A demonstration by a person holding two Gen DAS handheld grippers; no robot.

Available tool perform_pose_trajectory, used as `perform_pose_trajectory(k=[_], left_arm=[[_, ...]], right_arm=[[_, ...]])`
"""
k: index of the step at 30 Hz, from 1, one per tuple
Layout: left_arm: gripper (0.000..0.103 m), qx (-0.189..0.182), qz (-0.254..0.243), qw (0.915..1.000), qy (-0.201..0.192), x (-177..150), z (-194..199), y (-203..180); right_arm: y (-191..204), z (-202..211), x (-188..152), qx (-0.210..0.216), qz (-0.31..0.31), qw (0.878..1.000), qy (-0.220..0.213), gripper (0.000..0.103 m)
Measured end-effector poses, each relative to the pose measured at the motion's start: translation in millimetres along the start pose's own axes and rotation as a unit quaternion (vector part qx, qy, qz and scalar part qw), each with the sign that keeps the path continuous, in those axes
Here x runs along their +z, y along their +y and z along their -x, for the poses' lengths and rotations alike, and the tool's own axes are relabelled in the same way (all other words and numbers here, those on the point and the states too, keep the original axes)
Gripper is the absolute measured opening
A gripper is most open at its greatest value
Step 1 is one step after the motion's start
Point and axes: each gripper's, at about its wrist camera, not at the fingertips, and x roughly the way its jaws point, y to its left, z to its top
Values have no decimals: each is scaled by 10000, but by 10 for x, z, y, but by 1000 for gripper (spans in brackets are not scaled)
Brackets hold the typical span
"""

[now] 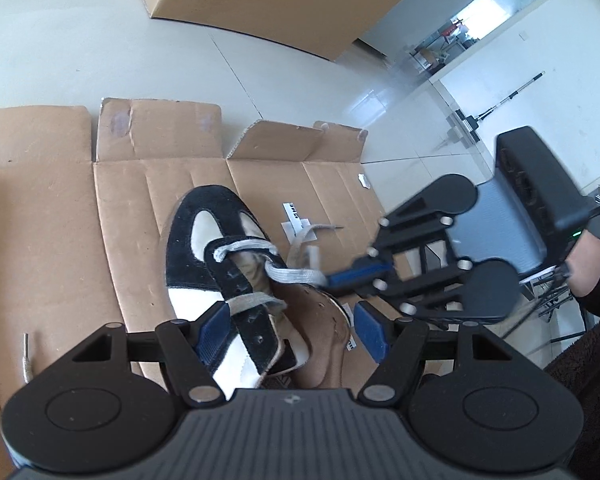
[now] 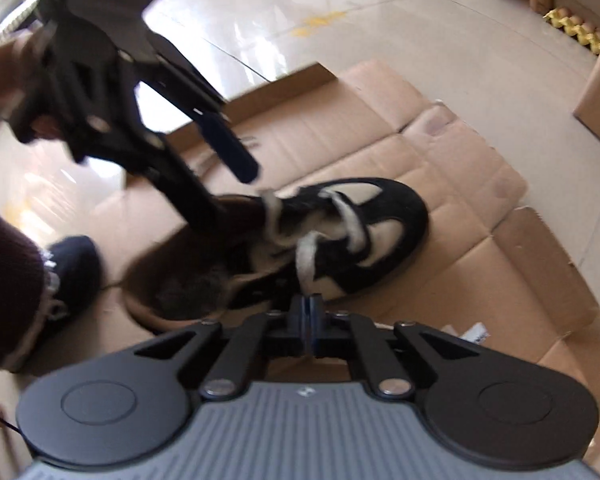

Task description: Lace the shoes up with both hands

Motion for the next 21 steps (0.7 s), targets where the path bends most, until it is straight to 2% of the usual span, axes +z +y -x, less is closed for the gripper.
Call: perform_pose_trajectory(k=[3, 6, 9, 11, 13, 14, 21], left_arm=[[69, 20, -5, 10000, -11, -6, 7, -24], [69, -11, 6, 10000, -23, -4, 10, -52], [70, -50, -57, 10000, -32, 6, 6, -105], [70, -52, -91, 9999, -12, 17, -6, -129], [70, -43, -121, 9999, 3, 21, -12, -143], [70, -34, -140, 9999, 13, 24, -15, -151], [70, -18, -181, 9998, -24, 52, 2, -191]], right_arm=[[4, 72, -22, 223, -267, 9994, 28, 3], [127, 30, -84, 438, -241, 9986, 166, 3], [231, -28, -122, 541, -267, 9979, 227, 8], [221, -11, -156, 475, -380, 9979, 222, 11], [149, 33, -194, 295, -573, 9977, 189, 24], [103, 48, -222, 196, -682, 9973, 207, 26], [-63, 93, -372, -191, -1130, 9929, 307, 33]])
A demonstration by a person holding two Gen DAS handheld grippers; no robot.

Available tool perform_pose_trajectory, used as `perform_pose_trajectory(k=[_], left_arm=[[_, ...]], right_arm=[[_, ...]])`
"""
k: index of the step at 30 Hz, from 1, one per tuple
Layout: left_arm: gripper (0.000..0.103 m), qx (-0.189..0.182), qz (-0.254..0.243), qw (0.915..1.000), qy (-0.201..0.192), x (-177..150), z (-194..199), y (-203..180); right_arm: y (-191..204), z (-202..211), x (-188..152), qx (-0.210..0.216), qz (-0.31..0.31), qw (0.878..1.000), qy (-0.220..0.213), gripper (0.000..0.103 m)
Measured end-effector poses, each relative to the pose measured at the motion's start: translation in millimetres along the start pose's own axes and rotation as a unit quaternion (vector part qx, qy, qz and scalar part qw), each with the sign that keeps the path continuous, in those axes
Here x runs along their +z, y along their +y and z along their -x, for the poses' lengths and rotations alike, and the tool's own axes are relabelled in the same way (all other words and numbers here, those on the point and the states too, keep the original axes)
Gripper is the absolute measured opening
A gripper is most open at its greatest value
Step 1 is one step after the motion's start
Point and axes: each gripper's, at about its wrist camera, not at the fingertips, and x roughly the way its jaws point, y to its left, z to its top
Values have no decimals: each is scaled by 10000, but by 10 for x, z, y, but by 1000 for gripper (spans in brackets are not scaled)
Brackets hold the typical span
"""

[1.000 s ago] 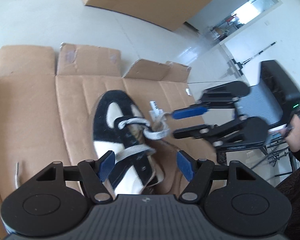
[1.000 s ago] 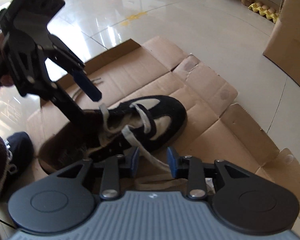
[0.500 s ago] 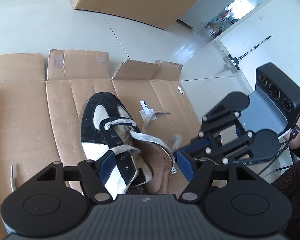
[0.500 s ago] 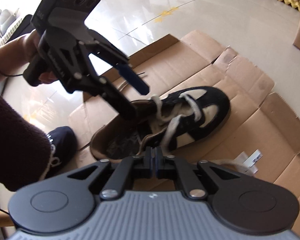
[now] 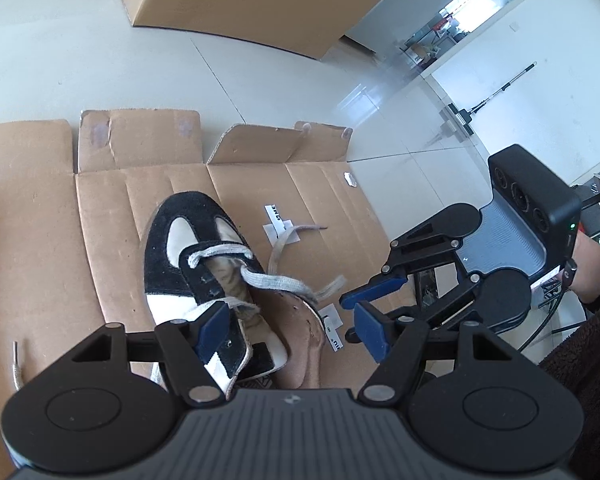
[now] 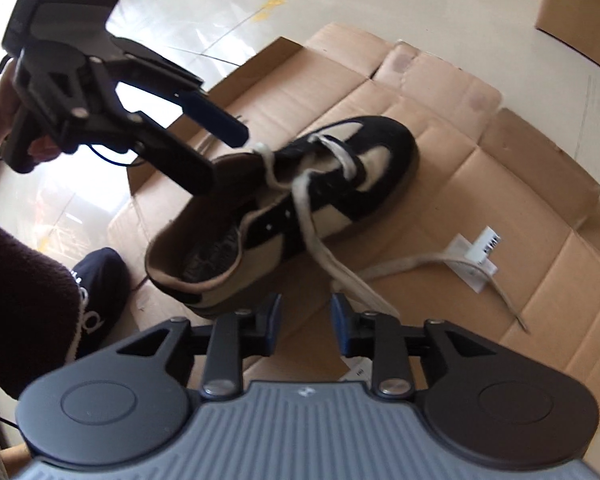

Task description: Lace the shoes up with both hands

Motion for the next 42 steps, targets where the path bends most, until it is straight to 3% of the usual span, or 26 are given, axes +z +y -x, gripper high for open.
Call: perform_pose_trajectory(k=[10, 12, 15, 18, 20, 21, 23, 25, 27, 32, 37, 39, 41, 42], left_arm=[[70, -28, -157, 9999, 64, 14, -36, -96], [70, -41, -174, 9998, 58, 16, -30, -105], [70, -41, -154, 9999, 40, 20, -32, -103], [70, -26, -146, 9999, 41, 24, -44, -104], [70, -42, -155, 9999, 55, 21, -47, -111], [70, -48, -159, 9998, 59, 19, -46, -113], [70, -58, -161, 9998, 77, 12, -51, -114], [70, -56, -160, 9998, 89, 5, -50, -113], [70, -64, -161, 9998, 80, 0, -40, -113], [70, -54, -118, 9999, 48, -22, 15, -79], [70, -37, -70, 10000, 28, -52, 72, -44], [70, -28, -47, 10000, 14, -70, 98, -32], [70, -26, -23, 10000, 8, -85, 115, -21], [70, -23, -19, 10000, 7, -90, 120, -16]], right_arm=[[-261, 31, -109, -712, 14, 9975, -6, 40], [-396, 68, -108, -926, -180, 9955, -40, 40], [-716, 43, -130, -1272, -1066, 9861, -4, 36], [-1024, -21, -194, -1143, -2295, 9665, -68, 33], [-1230, -83, -257, -929, -3303, 9392, -77, 33], [-1287, -98, -279, -875, -3578, 9297, -81, 33], [-1426, -142, -335, -722, -4312, 8992, -148, 33], [-1520, -185, -363, -720, -4846, 8716, -177, 35], [-1550, -205, -362, -811, -5138, 8538, -206, 37], [-1565, -227, -347, -927, -5617, 8213, -357, 39], [-1529, -234, -247, -1335, -5686, 8101, -515, 40], [-1560, -275, -163, -1516, -5432, 8246, -457, 38], [-1525, -315, -45, -1733, -5017, 8468, -343, 38], [-1513, -326, -4, -1790, -4832, 8564, -332, 33]])
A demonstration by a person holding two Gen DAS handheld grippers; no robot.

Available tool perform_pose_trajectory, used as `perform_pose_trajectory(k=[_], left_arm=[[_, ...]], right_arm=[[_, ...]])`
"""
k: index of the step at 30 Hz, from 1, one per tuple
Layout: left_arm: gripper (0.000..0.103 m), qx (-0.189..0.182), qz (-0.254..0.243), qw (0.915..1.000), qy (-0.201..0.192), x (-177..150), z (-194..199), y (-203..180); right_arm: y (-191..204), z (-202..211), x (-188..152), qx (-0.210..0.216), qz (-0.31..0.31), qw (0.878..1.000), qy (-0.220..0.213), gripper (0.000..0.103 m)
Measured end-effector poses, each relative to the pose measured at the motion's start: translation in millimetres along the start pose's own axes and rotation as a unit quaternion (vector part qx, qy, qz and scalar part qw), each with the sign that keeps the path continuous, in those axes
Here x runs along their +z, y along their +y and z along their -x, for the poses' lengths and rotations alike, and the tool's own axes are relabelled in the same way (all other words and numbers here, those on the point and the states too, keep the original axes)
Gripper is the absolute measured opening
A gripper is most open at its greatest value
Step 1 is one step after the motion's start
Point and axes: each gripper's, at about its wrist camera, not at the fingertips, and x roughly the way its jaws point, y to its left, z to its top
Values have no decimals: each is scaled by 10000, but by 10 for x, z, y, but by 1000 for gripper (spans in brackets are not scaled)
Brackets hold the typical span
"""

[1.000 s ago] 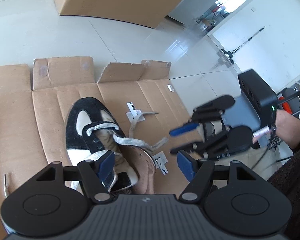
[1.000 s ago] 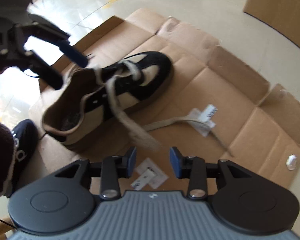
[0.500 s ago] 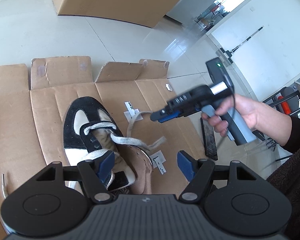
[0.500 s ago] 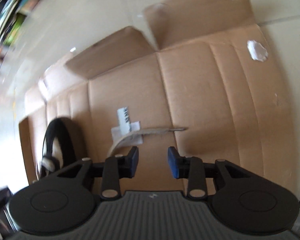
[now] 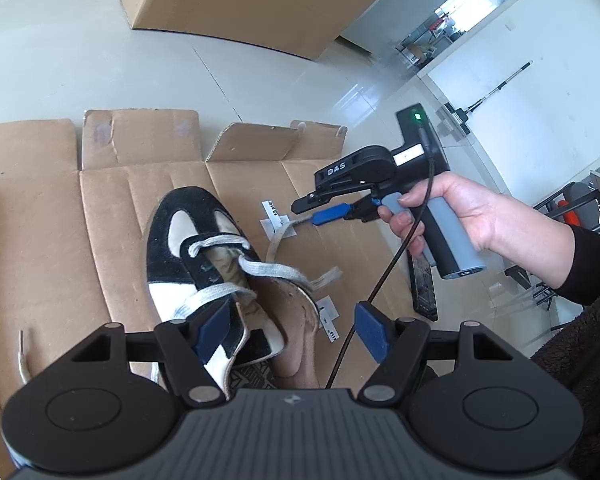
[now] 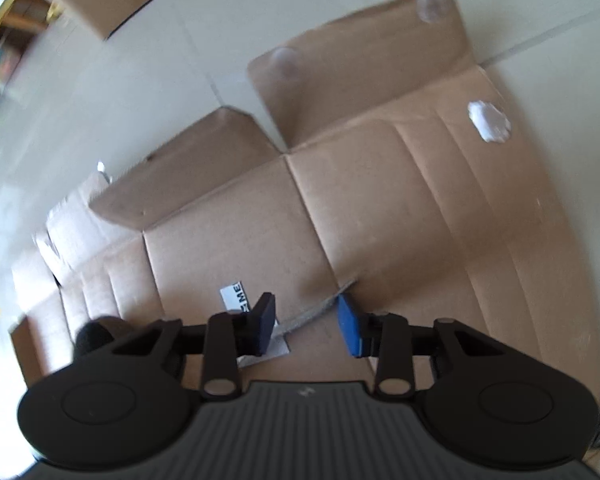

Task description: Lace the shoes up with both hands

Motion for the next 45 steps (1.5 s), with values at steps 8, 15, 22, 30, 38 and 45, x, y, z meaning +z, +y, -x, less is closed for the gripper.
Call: perform_pose_trajectory(k=[8, 15, 22, 30, 38, 45], left_arm=[[70, 20, 36, 10000, 33, -30, 8, 24], [70, 26, 20, 10000, 47, -29, 2, 19], [70, 31, 12, 10000, 82, -18, -27, 15], [70, 29, -5, 9999, 117, -23, -57, 5], [71, 46, -16, 9999, 119, -17, -69, -4], [71, 40, -42, 10000, 52, -18, -53, -49]], right_arm=[[505, -13, -202, 374, 2824, 9560, -696, 11], [708, -1, -366, 0, 3767, 9199, -1093, 42], [469, -71, -203, 122, 1810, 9808, -709, 41], [654, -122, -321, -253, 2503, 9642, -842, 40], [626, -132, -312, -184, 2460, 9662, -746, 38], [562, -133, -376, 110, 3295, 9399, -891, 0]])
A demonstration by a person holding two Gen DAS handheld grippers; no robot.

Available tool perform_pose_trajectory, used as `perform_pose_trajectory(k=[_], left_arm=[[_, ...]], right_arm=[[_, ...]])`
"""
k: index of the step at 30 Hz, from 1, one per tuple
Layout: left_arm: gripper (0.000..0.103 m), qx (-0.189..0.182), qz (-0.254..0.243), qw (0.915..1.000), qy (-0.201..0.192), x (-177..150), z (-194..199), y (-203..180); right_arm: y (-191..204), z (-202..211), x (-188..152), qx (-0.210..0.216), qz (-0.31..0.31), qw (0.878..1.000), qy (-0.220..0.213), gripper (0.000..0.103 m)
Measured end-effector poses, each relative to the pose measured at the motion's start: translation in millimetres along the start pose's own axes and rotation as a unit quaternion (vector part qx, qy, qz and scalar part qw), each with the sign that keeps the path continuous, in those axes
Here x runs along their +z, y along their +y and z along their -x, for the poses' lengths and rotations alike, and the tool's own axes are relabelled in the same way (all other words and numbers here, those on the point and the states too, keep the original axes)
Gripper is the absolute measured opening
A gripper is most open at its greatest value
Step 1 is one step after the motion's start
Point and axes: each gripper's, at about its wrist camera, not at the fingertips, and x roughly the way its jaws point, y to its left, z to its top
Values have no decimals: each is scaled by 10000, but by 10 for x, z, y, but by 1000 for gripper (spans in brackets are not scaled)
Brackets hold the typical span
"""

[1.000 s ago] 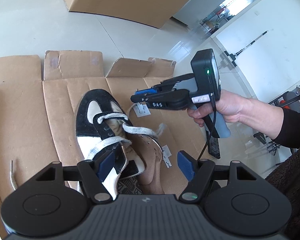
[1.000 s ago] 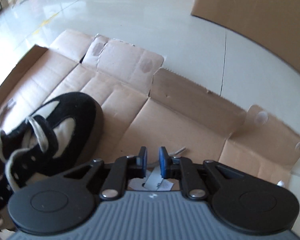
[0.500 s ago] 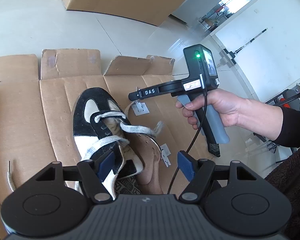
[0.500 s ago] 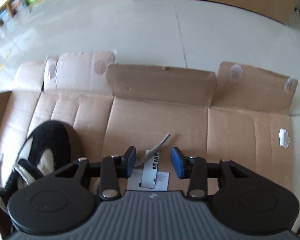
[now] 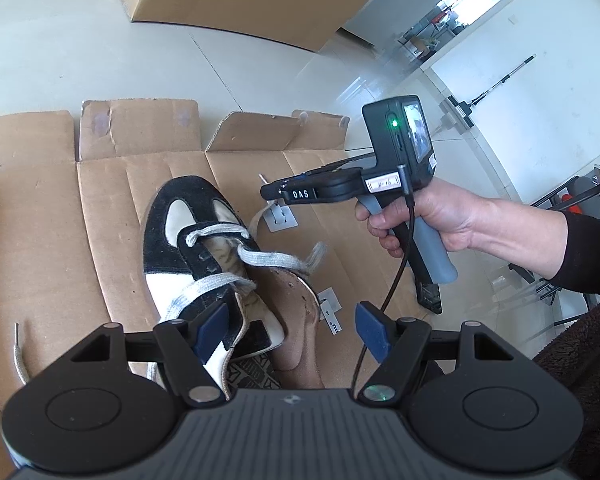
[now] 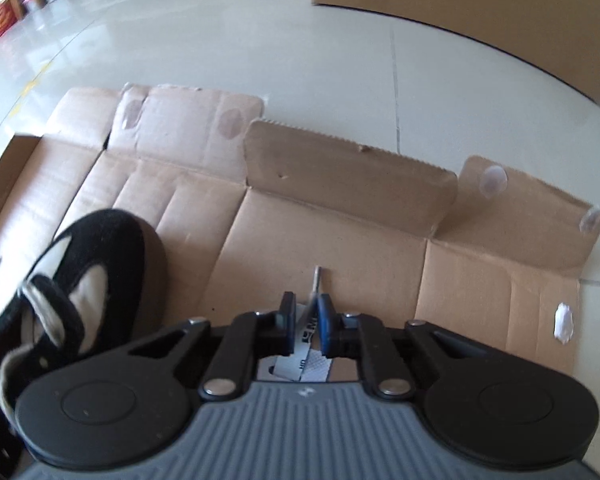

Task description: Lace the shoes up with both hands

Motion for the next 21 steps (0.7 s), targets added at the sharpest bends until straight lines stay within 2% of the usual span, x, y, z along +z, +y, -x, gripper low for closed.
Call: perform_pose_trajectory(k=[3, 5, 7, 9, 14, 18, 19, 21], left_arm=[[71, -9, 37, 10000, -74, -8, 23, -16], [71, 21, 52, 9999, -131, -34, 50, -40], [71, 46, 69, 9998, -179, -67, 82, -69], [71, 69, 86, 9997, -226, -100, 114, -99], [71, 63, 94, 9995, -309, -125, 143, -216], [71, 38, 28, 9992, -409, -116, 160, -334], [71, 64, 14, 9991, -415, -107, 155, -365], [71, 155, -29, 9990, -414, -94, 152, -432]], right_arm=[[18, 64, 84, 261, 761, 9965, 238, 0], [61, 176, 193, 432, 1397, 9888, 313, 0], [122, 523, 318, 599, 2235, 9721, 382, 0], [145, 812, 413, 596, 2707, 9602, 360, 0], [168, 1710, 606, 256, 3815, 9236, 266, 0], [177, 2224, 657, -17, 4268, 9037, 330, 0], [180, 2375, 648, -142, 4439, 8951, 388, 0], [190, 2503, 643, -297, 4628, 8843, 543, 0]])
